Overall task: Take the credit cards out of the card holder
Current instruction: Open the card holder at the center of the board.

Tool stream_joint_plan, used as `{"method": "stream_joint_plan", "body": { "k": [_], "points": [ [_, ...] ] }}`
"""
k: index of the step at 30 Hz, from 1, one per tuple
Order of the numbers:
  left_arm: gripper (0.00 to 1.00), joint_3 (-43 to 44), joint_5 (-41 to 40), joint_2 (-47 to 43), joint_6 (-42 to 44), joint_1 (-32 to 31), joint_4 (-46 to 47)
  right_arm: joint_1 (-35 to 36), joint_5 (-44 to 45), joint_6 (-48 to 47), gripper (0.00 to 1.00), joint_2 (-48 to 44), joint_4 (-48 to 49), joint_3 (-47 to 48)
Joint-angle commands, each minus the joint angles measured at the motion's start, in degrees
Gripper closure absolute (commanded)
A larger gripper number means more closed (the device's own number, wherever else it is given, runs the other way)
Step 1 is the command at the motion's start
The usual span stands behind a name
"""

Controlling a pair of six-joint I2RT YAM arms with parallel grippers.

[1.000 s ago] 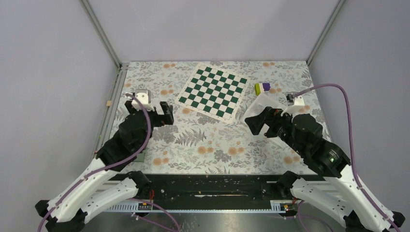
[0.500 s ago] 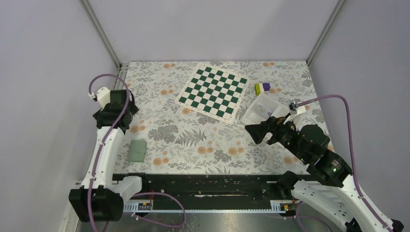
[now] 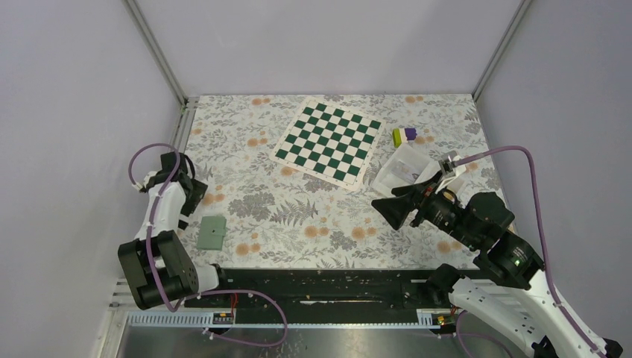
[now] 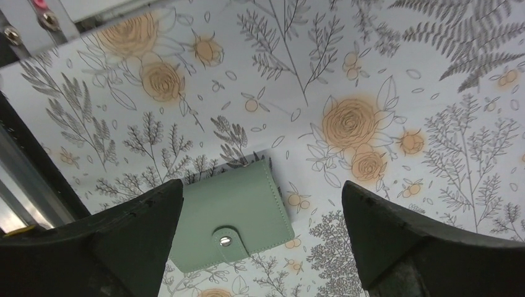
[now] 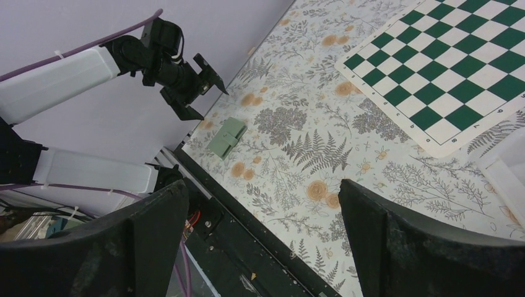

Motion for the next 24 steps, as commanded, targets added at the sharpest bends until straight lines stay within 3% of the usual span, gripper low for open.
{"method": "stream_joint_plan", "body": {
  "k": [1,17,21,24],
  "points": [
    [0.01,-2.95,5.31,-0.27,-3.94,0.50,4.30,0.39,0.61,-0.34,0.02,0.15,1.69,2.33],
    [0.05,-10.06,13.63,5.37,-9.90,0.54,9.38,0.40,4.05,-1.27,0.02,-1.51,0.43,1.32],
    [0.11,-11.77,15.51,6.12,-11.17,0.54,11.20,0.40,5.00,-2.86,0.02,-1.62,-0.74,2.08],
    [0.22,-13.42,17.94,5.60,-11.61,0.41,12.91,0.38,6.20,-4.04,0.02,-1.84,-1.50,2.47]
  ]
}}
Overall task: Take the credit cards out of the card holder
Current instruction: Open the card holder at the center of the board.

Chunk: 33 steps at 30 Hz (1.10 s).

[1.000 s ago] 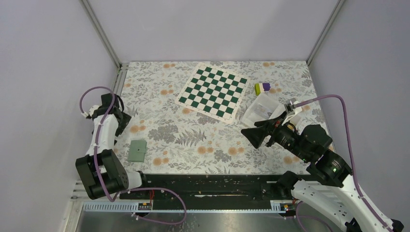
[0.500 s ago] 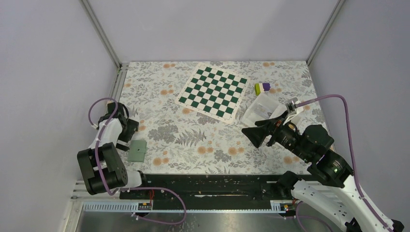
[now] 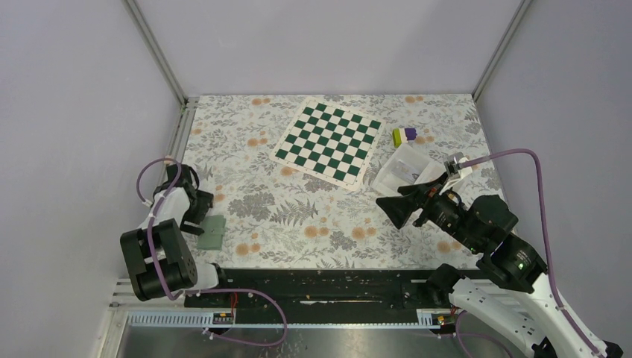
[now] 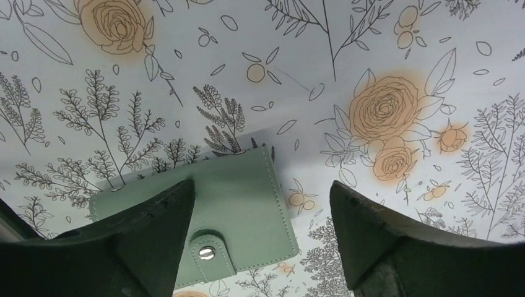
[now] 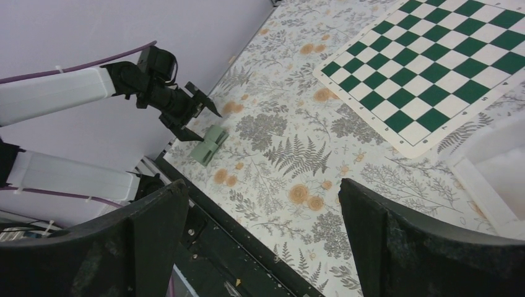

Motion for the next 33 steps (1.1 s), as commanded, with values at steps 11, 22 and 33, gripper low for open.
{"method": "stream_joint_plan", "body": {
  "k": [11,22,33],
  "points": [
    [0.25,-6.41,9.80,-1.47,-11.71,-17.60,8.34,0.39,4.80,-2.82,0.02,0.57,0.28,0.75],
    [0.25,-3.14,14.14,-5.19,-15.28,-30.34,12.10,0.39,5.46,-0.21,0.03,0.53,1.57,-1.08],
    [0.22,1.14,-1.09,-18.55,6.05,-30.86,1.81,0.41,-0.06,15.80,0.15,10.86,1.96,-2.46]
  ]
}}
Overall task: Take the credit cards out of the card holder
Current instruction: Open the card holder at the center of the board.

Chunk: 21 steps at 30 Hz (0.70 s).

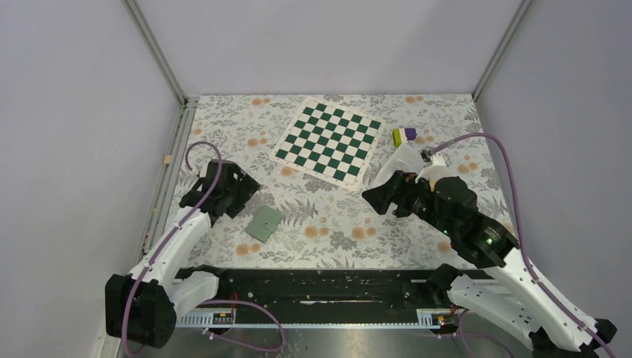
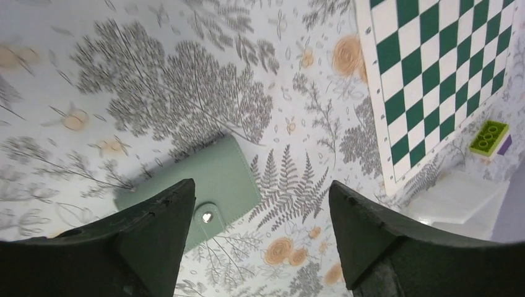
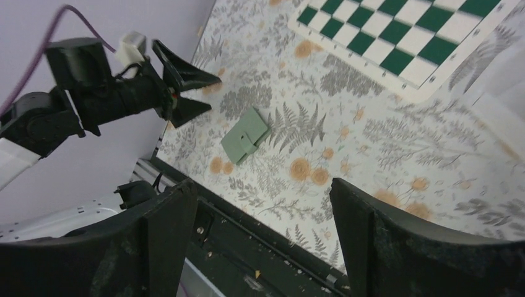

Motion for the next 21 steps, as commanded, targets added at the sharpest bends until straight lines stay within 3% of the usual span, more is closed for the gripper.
{"method": "stream_joint_plan", "body": {
  "k": [1,5,16,21],
  "points": [
    [0.23,3.74,-10.03,-1.18,8.67,0.23,-7.50,0.41,-4.89,8.93,0.17,2.72,4.46,-2.63],
    [0.23,1.27,-10.73,1.62,7.68,0.21,-6.96,0.36,-5.79,12.84,0.18,2.95,9.88,-6.67],
    [0.18,-7.57,2.27,4.18,8.29,0.15,6.24,0.39,-4.54,13.18,0.15,3.68,10.93,-10.17],
    [0.18,-13.92,11.00,0.26,3.99,-0.50,13.66,0.41,-5.18,16.27,0.02,7.10,12.39,-11.34]
  ]
}}
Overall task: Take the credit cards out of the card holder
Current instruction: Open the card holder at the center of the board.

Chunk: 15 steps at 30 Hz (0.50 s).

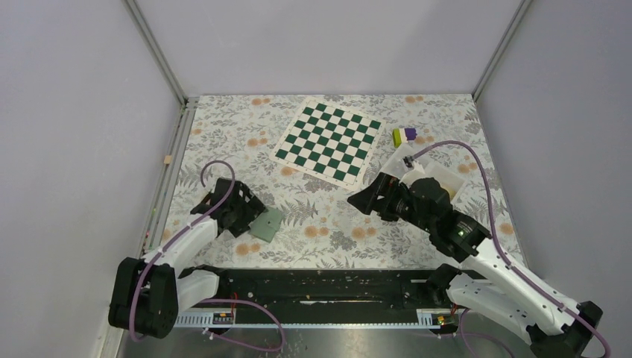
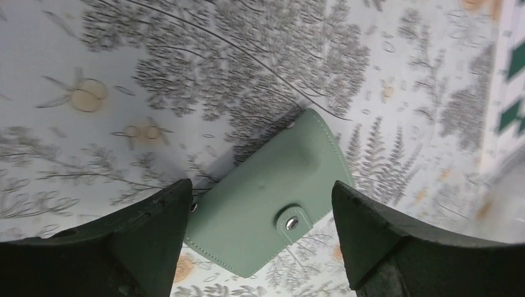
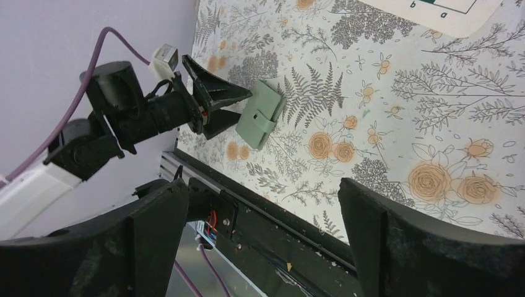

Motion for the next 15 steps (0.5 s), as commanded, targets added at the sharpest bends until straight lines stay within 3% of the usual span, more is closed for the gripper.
{"method": "stream_joint_plan", "body": {
  "k": [1,5,10,15],
  "points": [
    [0.19,-5.60,10.20,-4.10,-4.94,-0.87,10.20,0.41,-0.45,3.78,0.02,2.92,4.78,-2.30],
    [0.23,-10.00,15.47,-6.54,-9.00,-2.55,14.73,0.40,-5.18,2.89,0.06,7.67,10.77,-3.04],
    [0.25,-11.88,16.85,-9.93,-9.32,-5.41,16.35,0.43,-8.32,-3.71,0.12,18.49,5.45,4.83],
    [0.25,-12.37,17.27,-11.31,-6.99,-5.50,16.41,2.42,-12.24,3.65,0.23,27.93,18.83,2.89]
  ]
}}
